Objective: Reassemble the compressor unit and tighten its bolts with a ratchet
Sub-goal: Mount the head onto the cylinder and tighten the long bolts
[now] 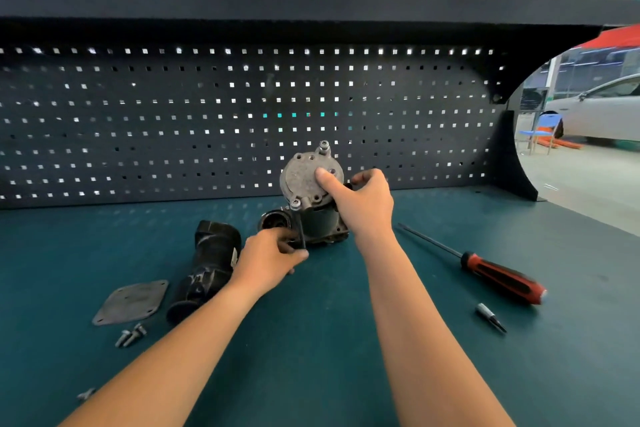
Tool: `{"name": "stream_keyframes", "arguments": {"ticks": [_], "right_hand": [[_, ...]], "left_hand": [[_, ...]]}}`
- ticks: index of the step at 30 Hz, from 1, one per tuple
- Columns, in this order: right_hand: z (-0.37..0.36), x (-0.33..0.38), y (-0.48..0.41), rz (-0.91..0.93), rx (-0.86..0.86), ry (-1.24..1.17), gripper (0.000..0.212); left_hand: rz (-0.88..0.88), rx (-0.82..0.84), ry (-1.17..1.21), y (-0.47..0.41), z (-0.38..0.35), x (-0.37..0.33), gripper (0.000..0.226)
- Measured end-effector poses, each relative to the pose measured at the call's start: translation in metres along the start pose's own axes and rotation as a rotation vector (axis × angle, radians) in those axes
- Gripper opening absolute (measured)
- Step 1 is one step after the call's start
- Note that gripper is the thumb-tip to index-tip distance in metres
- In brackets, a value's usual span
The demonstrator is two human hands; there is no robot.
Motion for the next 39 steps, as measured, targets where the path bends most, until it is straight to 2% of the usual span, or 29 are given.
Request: {"name": "stream_keyframes", "arguments": {"ticks": [2, 5, 10, 18, 28, 39], "right_hand": [[-0.001, -0.001, -0.001, -0.001, 0.019, 0.002, 0.046], [-0.002, -0.001, -0.002, -0.006, 0.038, -0.003, 0.045], [-0.003, 0.0, -0.003, -0.015, 0.045, -0.017, 0.046], [-0.003, 0.0, -0.004, -0.004, 0.047, -0.026, 0.045], [-0.003, -0.002, -0.004, -0.028, 0.063, -0.069, 0.048], [-0.003, -0.002, -0.003, -0.035, 0.073, -0.077, 0.052]], "left_hand": [[0.004, -0.044, -0.034, -0.006, -0.002, 0.001, 0.014], [-0.002, -0.1, -0.016, -0.011, -0.001, 0.0, 0.013], [-0.042, 0.043, -0.013, -0.013, -0.019, -0.006, 0.019], [0.02, -0.253, 0.031, -0.009, -0.005, 0.01, 0.009], [-0.093, -0.264, -0.03, -0.015, -0.009, 0.005, 0.011], [-0.077, -0.304, 0.032, -0.013, -0.012, 0.009, 0.012]]}}
Point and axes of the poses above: each hand's wrist, its own y-axis away from the middle knuckle, its own z-axis out of the back of the hand, x = y × z, the point moved 7 cm from there along -y, towards the middle knuckle, and after that the axes turned 8 degrees about -z, right-handed, at the moved point
